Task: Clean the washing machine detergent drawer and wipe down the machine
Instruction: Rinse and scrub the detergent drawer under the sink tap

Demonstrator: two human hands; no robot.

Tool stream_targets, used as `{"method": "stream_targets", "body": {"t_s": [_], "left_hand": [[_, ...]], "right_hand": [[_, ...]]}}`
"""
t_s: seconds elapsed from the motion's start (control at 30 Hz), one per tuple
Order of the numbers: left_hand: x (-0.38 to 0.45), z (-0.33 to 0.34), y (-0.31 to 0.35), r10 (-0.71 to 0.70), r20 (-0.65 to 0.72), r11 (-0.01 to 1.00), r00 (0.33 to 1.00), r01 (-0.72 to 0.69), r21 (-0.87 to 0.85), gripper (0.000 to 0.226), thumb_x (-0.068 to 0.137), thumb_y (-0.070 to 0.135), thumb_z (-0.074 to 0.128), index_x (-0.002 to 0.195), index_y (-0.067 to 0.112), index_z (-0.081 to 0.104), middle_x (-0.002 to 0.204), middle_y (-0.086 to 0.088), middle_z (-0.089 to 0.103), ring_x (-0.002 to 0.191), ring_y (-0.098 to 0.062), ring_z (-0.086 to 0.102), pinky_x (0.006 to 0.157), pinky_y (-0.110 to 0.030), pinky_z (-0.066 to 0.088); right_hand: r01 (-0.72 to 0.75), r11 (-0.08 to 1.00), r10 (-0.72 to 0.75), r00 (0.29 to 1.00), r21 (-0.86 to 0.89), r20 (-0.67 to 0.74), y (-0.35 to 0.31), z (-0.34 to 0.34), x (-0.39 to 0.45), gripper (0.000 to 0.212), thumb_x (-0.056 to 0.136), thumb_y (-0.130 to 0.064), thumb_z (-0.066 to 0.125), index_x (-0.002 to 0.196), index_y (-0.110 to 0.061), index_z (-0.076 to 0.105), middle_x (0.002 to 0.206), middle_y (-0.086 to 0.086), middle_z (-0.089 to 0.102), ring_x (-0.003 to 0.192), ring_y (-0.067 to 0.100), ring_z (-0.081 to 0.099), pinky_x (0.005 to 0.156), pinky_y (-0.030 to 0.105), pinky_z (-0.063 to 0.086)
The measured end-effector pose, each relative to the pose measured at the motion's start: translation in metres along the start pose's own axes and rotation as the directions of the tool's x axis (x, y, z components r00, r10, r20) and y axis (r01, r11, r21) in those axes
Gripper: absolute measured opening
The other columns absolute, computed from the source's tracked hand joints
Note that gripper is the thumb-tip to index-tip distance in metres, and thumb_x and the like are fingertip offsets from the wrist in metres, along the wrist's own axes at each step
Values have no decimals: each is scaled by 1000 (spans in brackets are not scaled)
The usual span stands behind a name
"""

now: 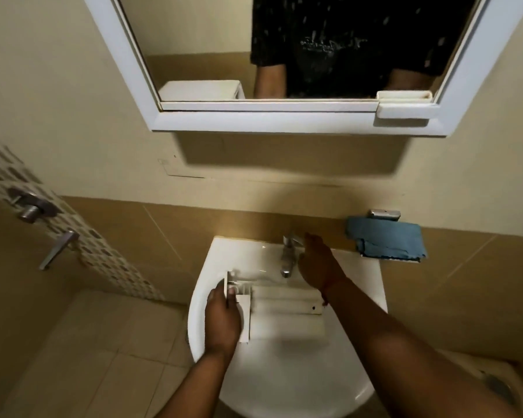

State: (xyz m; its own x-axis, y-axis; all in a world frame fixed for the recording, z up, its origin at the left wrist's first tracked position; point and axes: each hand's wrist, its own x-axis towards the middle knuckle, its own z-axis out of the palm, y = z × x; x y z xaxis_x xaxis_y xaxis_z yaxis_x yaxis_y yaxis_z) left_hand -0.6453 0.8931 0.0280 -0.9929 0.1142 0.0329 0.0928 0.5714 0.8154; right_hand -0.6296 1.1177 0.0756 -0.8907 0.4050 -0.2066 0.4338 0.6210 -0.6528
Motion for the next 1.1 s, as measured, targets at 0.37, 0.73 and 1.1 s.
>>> {"method": "stream_targets", "body": {"t_s": [0.37,0.73,1.1], "left_hand": [[-34,-15,27,62,-97,992,993,-51,116,32,103,22,43,133,16,55,113,-3,60,108,-20,56,85,-25,39],[-31,-22,70,524,209,713,826,-559,423,45,91,24,40,130,13,59,115,-8,63,113,-31,54,87,-40,51],[-26,-57,68,683,430,561,591,-801,211,49,88,44,53,134,27,52,133,3,51,132,-19,36,120,-51,14]], "right_hand": [[154,976,-159,987,155,22,-32,32,-23,30,97,-11,42,124,-8,54,114,13,62,104,29,60,85,33,46],[-273,557,44,953,785,300,-49,-23,-85,44,94,-57,50,110,-19,68,101,2,73,95,19,69,85,40,57],[-55,548,305,942,835,-138,-70,16,-136,27,96,-4,42,100,-21,63,106,9,67,99,28,65,89,50,55]]}}
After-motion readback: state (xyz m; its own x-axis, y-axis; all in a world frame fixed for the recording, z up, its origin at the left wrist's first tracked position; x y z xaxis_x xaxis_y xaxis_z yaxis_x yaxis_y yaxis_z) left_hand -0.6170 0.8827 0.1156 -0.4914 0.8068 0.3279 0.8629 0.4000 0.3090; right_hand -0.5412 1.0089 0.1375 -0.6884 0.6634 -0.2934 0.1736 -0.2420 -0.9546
